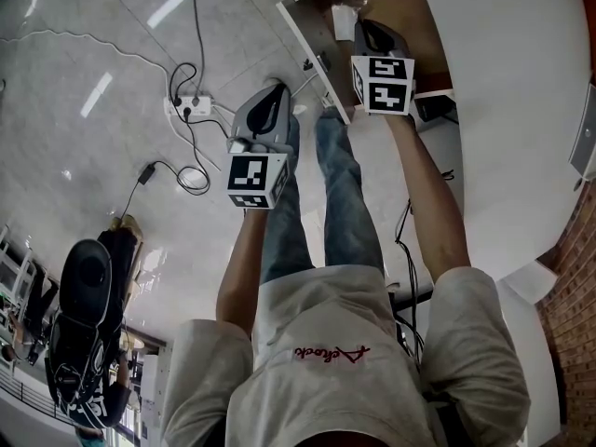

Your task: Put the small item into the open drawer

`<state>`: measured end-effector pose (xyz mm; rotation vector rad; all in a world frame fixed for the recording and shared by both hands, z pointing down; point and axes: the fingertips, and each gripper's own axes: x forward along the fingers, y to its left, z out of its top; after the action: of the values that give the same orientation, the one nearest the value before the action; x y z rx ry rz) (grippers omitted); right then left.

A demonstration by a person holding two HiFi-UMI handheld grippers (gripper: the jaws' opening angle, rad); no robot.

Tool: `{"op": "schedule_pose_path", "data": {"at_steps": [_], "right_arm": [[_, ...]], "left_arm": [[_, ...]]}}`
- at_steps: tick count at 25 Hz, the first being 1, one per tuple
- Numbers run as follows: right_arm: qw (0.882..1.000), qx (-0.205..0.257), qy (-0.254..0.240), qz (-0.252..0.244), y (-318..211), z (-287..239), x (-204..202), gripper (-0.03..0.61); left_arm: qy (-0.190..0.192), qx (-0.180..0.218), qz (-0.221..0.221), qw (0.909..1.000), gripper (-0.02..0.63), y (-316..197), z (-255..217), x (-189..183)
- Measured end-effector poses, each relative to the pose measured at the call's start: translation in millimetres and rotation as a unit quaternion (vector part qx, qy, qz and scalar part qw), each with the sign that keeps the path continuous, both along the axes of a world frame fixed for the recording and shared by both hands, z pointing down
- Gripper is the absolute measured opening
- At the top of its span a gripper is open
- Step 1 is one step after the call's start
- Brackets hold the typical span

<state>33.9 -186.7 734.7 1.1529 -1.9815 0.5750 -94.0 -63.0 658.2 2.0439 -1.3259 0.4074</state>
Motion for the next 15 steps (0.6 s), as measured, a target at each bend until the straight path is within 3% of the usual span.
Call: {"op": "schedule_pose_path", "data": {"at_steps": [6,15], "right_arm": [[0.999,0.029,-0.006,-0.014,21,-22,-2,0.012],[0.996,0.075,-0.050,0.012,52,-94,6,0.012]], "left_arm": [[-0.002,0.006,0.003,1.0000,0.006,-1,-6,2],[-0.003,0.026,0.001,0.9997,0.006,-9,-41,-1]]}}
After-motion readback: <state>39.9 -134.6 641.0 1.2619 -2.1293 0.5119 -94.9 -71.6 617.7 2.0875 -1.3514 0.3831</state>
